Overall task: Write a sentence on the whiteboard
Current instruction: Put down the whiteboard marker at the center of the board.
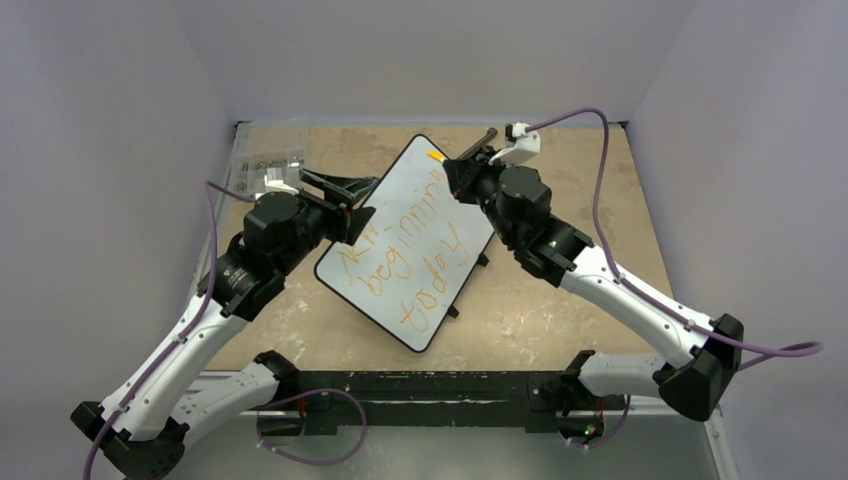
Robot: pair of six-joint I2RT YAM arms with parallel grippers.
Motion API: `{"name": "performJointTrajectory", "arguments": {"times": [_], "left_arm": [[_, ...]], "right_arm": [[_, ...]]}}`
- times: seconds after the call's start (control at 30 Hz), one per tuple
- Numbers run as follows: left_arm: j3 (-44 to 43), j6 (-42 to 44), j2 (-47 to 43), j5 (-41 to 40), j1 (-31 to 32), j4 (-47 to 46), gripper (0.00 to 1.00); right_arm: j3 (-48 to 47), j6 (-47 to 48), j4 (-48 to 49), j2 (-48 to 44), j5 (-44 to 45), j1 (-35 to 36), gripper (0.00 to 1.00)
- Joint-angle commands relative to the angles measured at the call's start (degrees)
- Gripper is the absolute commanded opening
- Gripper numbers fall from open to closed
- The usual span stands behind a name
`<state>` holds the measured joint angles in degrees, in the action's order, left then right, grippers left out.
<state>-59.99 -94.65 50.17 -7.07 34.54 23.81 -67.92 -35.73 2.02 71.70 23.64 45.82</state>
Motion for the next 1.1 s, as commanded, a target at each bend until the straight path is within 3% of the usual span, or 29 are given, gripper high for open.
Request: {"name": "performJointTrajectory", "arguments": {"times": [0.0,0.23,0.4,0.53,0.73,1.07], "left_arm": [[-0.8,12.86,-2.08,-3.76,-0.37,-4.37,0.68],[-2.44,30.78,-2.23,-5.97,-1.22,-1.79,0.71],[-4.43,43.63,-2.5,-9.69,-1.4,1.61,0.75],[-4.53,53.2,-2.62,-9.35,-1.94,3.03,0.8],[-5.09,60.88,-2.45,-9.39,-3.03,7.6,1.0],[-6.6,71.12,-2.47,-12.42,-4.22,15.26,1.0]], "right_arm": [[4.81,7.13,-5.86,-5.59,10.92,-0.36,0.0],[15.39,7.17,-12.14,-12.6,21.21,-1.78,0.0],[21.34,3.43,-14.71,-14.29,22.9,-4.17,0.0],[25.18,0.19,-14.56,-14.14,20.51,-7.76,0.0],[29.6,-3.86,-13.07,-12.19,14.09,-15.47,0.0],[36.82,-8.55,-6.6,-10.74,5.2,-24.05,0.06]]}}
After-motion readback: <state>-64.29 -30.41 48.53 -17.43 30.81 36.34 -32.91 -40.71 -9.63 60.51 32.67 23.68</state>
